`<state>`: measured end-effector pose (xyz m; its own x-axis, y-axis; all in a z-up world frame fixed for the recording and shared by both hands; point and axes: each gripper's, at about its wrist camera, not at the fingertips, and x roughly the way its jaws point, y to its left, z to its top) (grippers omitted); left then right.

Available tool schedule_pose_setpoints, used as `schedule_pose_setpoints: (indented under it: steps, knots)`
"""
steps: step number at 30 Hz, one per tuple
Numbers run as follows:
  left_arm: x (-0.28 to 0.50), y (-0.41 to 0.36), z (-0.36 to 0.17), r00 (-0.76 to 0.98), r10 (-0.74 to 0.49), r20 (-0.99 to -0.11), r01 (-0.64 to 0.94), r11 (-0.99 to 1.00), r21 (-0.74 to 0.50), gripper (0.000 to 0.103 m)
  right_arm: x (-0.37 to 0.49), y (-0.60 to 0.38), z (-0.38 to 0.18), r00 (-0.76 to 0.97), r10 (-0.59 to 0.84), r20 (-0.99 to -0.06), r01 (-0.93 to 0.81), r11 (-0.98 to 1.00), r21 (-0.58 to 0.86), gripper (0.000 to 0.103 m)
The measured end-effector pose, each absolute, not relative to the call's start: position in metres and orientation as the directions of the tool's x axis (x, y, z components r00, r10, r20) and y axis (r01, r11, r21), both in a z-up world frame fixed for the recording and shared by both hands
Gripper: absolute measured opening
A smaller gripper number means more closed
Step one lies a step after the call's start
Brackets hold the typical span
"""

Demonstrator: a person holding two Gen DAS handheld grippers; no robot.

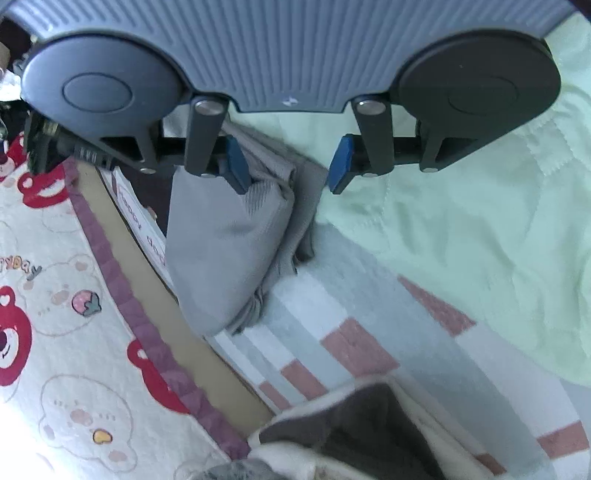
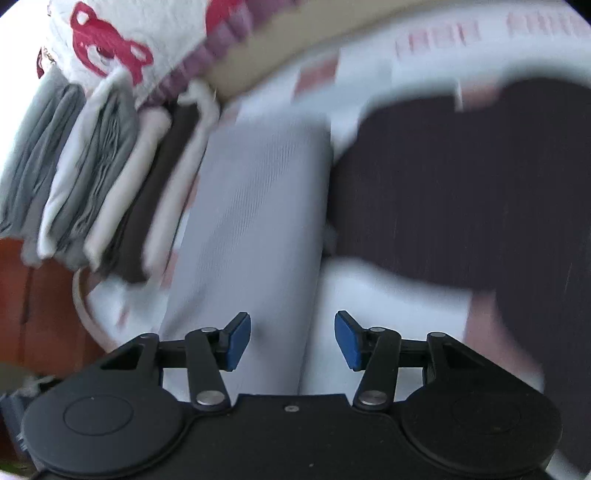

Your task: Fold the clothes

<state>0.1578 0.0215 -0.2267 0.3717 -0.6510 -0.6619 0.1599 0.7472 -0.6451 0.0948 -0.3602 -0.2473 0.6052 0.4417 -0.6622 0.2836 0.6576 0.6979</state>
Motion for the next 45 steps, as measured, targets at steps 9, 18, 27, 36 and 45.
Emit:
schedule_pose_setpoints:
  steps: [9,18,27,36,45]
  knots:
    - [0.155,0.009,-0.251,0.301,-0.695,-0.653,0.078,0.701,-0.709,0.049,0.081,-0.298,-0.258,0.619,0.534,-0.576,0.226,0.582,0.781,0.058]
    - [0.14,0.024,-0.267,0.374,-0.751,-0.544,-0.182,0.515,-0.837,0.061,0.069,-0.307,-0.233,0.74,0.527,-0.417,0.163,0.462,0.872,0.021]
    - [0.102,0.001,-0.283,0.573,-0.663,-0.482,-0.414,0.274,-0.868,0.07,0.063,-0.322,-0.221,0.739,0.535,-0.409,0.169,0.44,0.882,0.02]
    - [0.07,-0.012,-0.289,0.718,-0.584,-0.378,-0.491,-0.041,-0.87,0.078,0.061,-0.325,-0.221,0.739,0.556,-0.38,0.137,0.429,0.893,0.02]
    - [0.101,-0.035,-0.272,0.626,-0.719,-0.303,-0.366,0.073,-0.928,0.091,0.059,-0.326,-0.222,0.728,0.568,-0.383,0.119,0.446,0.887,0.019]
